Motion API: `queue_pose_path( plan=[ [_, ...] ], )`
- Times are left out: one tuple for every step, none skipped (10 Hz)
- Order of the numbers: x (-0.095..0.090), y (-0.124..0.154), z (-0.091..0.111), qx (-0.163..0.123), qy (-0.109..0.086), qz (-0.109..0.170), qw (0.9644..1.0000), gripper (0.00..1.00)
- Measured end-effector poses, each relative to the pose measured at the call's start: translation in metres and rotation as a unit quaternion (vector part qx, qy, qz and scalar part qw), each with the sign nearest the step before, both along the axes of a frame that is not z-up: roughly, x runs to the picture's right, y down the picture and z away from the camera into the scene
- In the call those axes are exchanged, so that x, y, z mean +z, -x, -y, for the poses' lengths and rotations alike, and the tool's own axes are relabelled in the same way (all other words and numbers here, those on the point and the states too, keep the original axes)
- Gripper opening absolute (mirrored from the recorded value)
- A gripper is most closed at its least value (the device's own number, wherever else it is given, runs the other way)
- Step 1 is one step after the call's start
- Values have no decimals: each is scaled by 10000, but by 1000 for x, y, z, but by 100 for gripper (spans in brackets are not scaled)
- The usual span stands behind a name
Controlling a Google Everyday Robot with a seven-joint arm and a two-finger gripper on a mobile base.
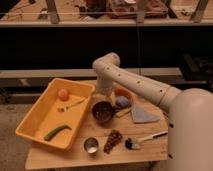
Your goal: Place apple in metal cup
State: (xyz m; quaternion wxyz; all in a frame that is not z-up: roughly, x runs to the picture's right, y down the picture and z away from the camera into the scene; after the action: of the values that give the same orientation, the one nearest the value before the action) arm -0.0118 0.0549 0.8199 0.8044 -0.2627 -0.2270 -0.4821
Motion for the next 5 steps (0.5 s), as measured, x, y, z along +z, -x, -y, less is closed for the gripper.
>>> queue_pose_path(
  plan=[
    [0,0,1,19,-3,4,10000,80],
    [0,-1,2,57,-34,17,10000,80],
    [-2,-4,9,165,-142,49,9998,80],
    [-6,-6,19,238,-259,93,9993,80],
    [-15,-7,34,309,-413,158,9985,80]
  ],
)
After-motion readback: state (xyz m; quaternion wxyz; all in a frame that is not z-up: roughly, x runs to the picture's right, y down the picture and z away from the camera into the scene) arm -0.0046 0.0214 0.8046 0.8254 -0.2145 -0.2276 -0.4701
